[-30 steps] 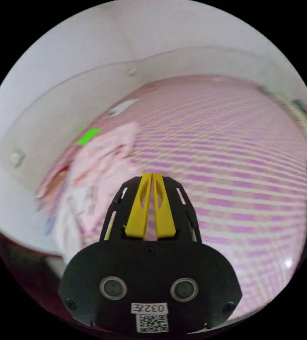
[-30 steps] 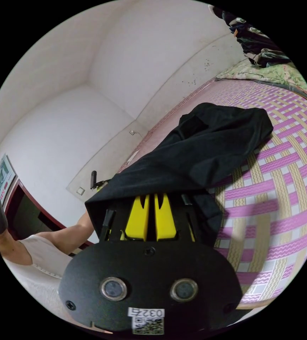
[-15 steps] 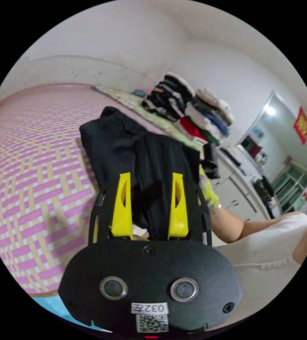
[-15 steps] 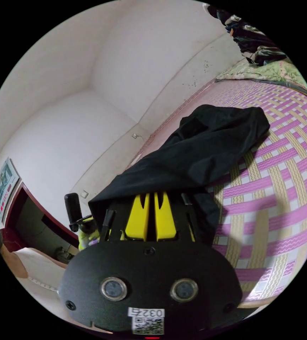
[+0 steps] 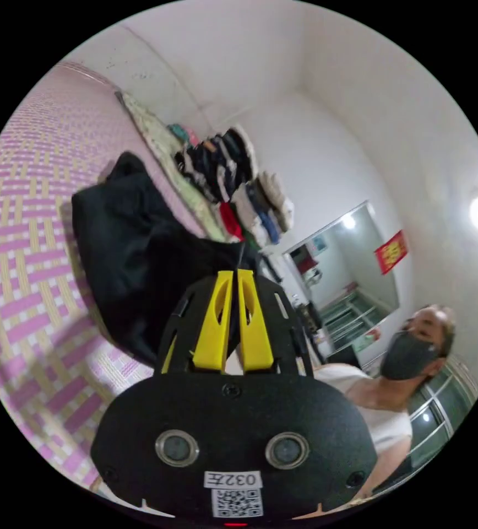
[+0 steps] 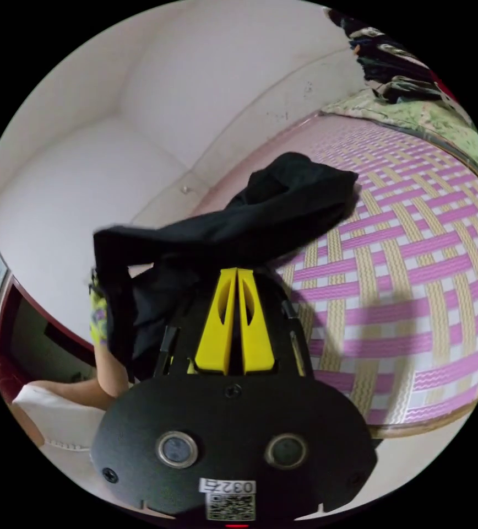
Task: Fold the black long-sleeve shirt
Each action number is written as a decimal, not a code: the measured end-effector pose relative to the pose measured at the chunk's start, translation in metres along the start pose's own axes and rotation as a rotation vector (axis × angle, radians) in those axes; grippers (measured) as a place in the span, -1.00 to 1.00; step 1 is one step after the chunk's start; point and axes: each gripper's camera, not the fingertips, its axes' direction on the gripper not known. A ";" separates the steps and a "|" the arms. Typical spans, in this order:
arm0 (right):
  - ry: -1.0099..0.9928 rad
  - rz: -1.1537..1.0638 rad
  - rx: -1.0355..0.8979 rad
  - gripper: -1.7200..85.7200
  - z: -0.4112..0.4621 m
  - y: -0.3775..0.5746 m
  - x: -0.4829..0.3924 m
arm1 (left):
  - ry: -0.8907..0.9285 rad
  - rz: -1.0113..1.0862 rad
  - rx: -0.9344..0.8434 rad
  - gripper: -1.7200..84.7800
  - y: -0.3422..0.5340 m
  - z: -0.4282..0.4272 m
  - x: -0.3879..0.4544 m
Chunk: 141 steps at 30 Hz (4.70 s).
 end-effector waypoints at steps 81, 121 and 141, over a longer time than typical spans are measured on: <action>0.274 -0.401 -0.004 -0.70 -0.021 0.163 -0.166 | -0.646 0.041 -0.056 -0.81 0.097 0.047 -0.016; 0.690 0.177 0.745 -0.83 -0.217 0.259 0.011 | -0.452 0.073 -0.052 -0.95 0.120 -0.020 -0.108; 0.372 -0.260 0.061 -0.78 -0.016 0.186 0.005 | -0.753 0.021 0.434 -0.99 0.082 -0.194 -0.073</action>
